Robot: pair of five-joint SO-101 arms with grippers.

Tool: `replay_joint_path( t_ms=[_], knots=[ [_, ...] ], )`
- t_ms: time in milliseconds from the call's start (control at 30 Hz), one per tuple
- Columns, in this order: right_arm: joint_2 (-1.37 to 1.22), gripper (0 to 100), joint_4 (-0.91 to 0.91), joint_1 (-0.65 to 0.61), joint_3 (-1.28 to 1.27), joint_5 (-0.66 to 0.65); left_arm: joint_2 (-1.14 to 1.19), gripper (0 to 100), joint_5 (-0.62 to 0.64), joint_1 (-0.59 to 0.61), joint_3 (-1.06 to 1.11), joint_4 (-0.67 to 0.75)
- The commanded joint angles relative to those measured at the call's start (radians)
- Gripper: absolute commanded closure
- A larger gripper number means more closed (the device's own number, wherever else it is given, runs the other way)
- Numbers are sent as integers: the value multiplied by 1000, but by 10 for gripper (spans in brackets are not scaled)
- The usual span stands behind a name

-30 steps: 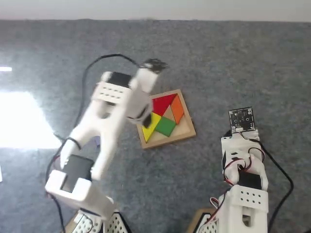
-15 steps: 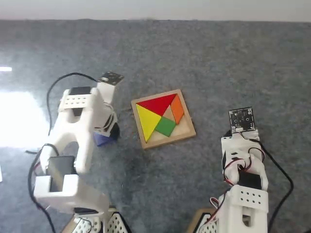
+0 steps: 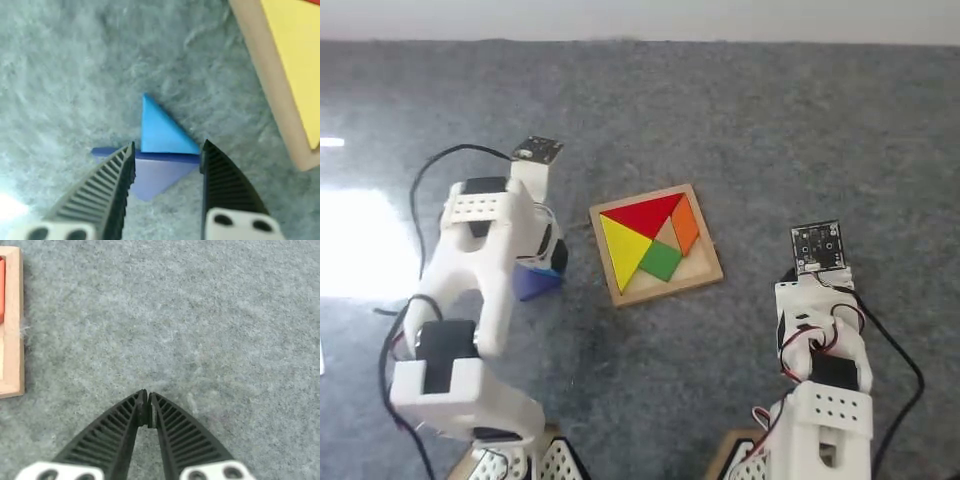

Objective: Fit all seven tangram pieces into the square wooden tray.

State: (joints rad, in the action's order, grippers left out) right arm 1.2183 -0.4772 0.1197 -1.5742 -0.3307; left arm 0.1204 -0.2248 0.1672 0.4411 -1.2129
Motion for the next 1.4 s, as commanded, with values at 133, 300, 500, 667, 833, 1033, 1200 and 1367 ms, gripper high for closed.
replay_joint_path(
  t_ms=[133,300,500,667,833,1033,1200,1367],
  knots=[
    [24,992,25,8,8,-11,124,797,89,-18,-54,21],
    [24,992,25,8,8,-11,153,797,147,-18,-58,20],
    [24,992,25,8,8,-11,158,797,247,-28,-58,9],
    [24,992,25,8,8,-11,160,798,261,-64,-71,0],
    [24,992,25,8,8,-11,160,855,109,-183,-127,-15],
    [22,992,25,8,8,-11,160,849,43,-259,-236,-129],
    [22,992,25,8,8,-11,160,813,72,-216,-239,-135],
    [22,992,25,8,8,-11,160,812,68,-203,-237,-133]
  ],
)
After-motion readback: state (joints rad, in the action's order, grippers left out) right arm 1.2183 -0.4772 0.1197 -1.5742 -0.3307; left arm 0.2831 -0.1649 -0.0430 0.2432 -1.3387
